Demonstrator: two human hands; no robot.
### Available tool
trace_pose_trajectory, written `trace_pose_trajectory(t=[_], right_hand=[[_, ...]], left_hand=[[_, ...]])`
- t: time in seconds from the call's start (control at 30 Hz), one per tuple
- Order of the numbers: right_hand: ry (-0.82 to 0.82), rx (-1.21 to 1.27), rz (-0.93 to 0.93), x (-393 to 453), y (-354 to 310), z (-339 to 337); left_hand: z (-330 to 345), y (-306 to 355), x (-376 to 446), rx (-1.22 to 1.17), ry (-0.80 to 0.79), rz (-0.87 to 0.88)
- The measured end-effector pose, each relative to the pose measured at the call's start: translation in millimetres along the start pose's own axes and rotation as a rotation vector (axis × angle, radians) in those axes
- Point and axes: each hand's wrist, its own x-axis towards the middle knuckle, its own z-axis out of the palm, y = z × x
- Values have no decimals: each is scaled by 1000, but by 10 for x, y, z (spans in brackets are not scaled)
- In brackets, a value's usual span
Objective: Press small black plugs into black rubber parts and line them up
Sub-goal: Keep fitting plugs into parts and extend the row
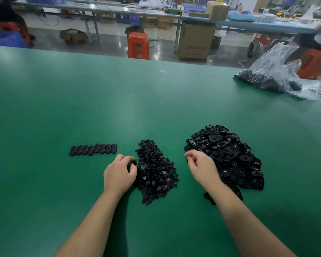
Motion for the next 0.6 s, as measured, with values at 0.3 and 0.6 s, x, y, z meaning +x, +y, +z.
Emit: trace_pose_trajectory(t=[0.3,0.6], right_hand=[[-189,-681,-110,266,86,-311],[-89,-541,-229,274,180,-351]], left_hand=[[8,-27,28,-46,29,-25],[1,-53,35,-58,6,-20]])
